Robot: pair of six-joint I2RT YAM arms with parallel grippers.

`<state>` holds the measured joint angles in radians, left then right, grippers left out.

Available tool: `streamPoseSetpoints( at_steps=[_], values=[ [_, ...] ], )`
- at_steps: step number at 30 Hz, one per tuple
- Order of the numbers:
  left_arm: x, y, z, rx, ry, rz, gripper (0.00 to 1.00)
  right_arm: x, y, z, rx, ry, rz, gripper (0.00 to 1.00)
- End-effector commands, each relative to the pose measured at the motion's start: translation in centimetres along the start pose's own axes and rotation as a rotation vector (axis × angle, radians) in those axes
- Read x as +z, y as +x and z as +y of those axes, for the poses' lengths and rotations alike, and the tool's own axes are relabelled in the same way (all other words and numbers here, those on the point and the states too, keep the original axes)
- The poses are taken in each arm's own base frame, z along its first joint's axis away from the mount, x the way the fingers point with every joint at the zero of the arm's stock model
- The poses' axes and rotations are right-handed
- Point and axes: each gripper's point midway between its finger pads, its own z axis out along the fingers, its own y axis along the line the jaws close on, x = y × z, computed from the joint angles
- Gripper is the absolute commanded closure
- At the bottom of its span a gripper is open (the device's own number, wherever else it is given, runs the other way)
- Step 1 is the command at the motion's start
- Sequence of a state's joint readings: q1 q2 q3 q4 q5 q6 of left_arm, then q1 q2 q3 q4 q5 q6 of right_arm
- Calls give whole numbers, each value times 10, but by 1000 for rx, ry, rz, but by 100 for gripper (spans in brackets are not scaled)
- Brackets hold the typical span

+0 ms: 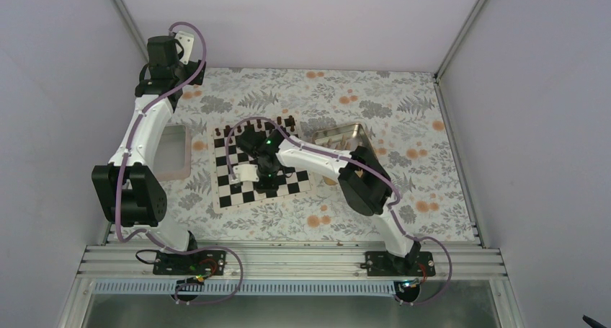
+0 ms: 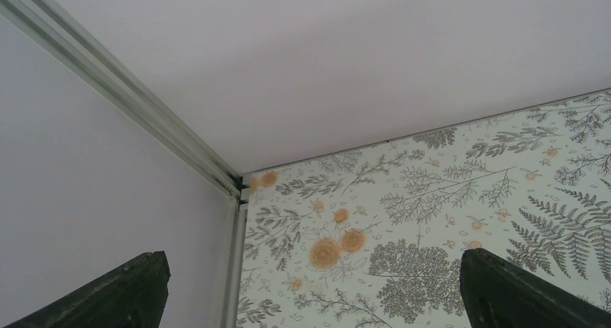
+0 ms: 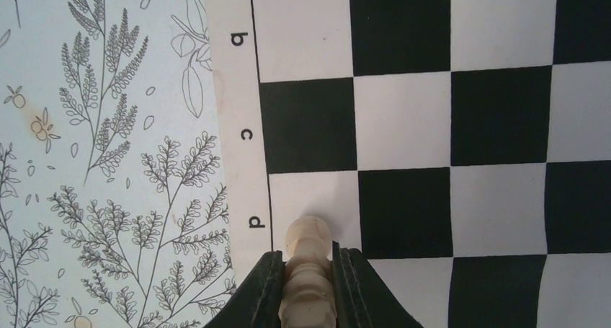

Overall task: Set up the chess pieces on the board
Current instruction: Place the chess piece on the chessboard.

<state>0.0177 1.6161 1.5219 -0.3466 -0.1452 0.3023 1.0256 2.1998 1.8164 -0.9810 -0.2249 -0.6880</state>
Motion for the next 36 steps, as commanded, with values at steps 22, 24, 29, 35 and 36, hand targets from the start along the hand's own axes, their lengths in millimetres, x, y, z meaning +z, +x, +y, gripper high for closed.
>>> streamPoseSetpoints(
  at_steps=[22,24,29,35,36],
  values=[
    [2,-6,-3,-15,26,-14,0,-13,36,-6,80,5,33,90],
    [2,-7,-2,-14,26,-16,0,-17,35,-7,83,11,28,90],
    [2,-6,-3,-16,29,-15,0,-18,37,-5,90,7,38,90],
    [2,-5,-4,-15,30,-15,0,-15,38,-6,91,10,40,90],
    [2,-6,-4,-15,28,-16,0,-14,38,-7,90,12,39,90]
  ],
)
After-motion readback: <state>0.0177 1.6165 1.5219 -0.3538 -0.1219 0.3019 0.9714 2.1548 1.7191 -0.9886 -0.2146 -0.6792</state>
